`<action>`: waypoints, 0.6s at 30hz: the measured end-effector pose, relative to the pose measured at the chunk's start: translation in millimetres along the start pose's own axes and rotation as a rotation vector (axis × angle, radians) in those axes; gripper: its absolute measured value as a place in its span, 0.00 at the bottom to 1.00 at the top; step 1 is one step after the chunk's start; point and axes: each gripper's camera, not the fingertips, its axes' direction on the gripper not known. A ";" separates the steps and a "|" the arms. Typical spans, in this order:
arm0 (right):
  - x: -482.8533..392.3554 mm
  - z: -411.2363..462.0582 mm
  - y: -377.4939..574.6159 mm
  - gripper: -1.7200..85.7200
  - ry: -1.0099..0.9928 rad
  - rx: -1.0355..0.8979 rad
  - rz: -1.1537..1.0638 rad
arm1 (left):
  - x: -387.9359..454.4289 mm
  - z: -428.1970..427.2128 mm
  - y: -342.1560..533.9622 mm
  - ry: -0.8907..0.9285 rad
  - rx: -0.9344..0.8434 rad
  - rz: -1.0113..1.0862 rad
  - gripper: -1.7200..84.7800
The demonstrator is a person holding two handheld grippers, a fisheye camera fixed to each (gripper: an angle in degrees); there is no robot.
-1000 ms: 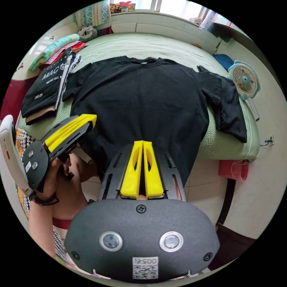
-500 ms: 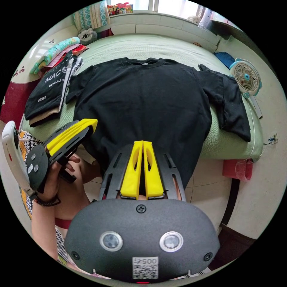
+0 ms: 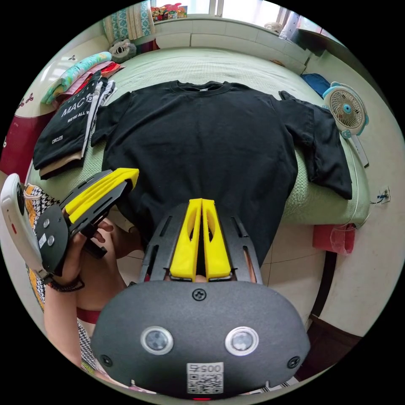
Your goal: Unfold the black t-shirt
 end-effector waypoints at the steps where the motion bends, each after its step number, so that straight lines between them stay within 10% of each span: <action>1: 0.0 0.0 0.1 0.01 0.001 0.000 -0.001 | -1.1 0.3 0.0 -0.002 -0.002 0.003 0.02; 18: 3.0 -1.5 1.2 0.01 -0.009 0.002 0.000 | -32.5 5.8 -6.6 0.148 -0.090 -0.058 0.02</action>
